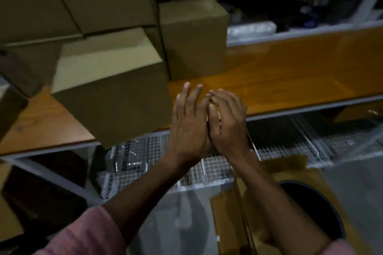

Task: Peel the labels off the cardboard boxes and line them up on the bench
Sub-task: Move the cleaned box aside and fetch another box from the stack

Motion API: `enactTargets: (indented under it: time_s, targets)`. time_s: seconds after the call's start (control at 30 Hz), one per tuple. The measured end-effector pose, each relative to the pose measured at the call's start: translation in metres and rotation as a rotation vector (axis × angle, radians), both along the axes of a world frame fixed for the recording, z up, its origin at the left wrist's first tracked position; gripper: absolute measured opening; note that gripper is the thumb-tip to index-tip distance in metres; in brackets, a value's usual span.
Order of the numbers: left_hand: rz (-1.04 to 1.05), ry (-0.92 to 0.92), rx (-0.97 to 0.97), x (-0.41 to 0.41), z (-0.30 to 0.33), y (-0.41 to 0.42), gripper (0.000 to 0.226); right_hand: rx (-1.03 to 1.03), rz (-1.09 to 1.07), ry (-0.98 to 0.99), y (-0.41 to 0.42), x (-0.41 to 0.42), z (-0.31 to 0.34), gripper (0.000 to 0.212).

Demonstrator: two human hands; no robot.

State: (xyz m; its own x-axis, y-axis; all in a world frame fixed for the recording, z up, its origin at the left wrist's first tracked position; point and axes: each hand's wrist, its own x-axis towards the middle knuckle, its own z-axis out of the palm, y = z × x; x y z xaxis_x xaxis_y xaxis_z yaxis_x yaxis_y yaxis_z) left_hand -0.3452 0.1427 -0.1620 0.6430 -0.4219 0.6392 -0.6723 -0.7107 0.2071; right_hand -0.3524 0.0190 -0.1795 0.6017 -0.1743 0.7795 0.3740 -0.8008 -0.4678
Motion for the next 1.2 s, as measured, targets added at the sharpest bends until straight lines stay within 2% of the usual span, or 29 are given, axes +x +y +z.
enactTargets:
  time_s: [0.13,0.33,0.47,0.57,0.67,0.87,0.97,1.07,1.13,1.2]
  targets:
    - [0.121,-0.089,0.009,0.018,0.041,0.04,0.052,-0.072,0.099,-0.064,0.031,0.029,0.044,0.035]
    - [0.176,-0.153,-0.076,0.054,0.091,0.099,0.037,-0.2,0.182,-0.101,0.083,0.069,0.099,0.034]
    - [0.292,-0.163,-0.02,0.092,0.123,0.154,0.033,-0.264,0.255,-0.075,0.119,0.103,0.13,0.032]
    - [0.516,0.071,0.125,0.127,0.131,0.198,0.04,-0.346,0.348,0.055,0.141,0.135,0.14,0.036]
    - [0.556,0.257,0.197,0.151,0.112,0.227,0.047,-0.458,0.425,0.279,0.16,0.167,0.147,0.048]
    - [0.442,0.298,0.131,0.164,0.113,0.247,0.038,-0.75,0.47,0.573,0.194,0.206,0.144,0.059]
    - [0.441,0.28,0.137,0.172,0.11,0.251,0.042,-0.789,0.315,0.688,0.195,0.22,0.142,0.052]
    - [0.451,0.252,0.139,0.173,0.107,0.25,0.047,-0.746,0.157,0.599,0.192,0.226,0.137,0.045]
    - [0.458,0.245,0.138,0.173,0.107,0.25,0.043,-0.729,0.282,0.47,0.187,0.22,0.135,0.048]
    - [0.462,0.237,0.136,0.173,0.105,0.249,0.041,-0.729,0.415,0.469,0.183,0.218,0.135,0.053]
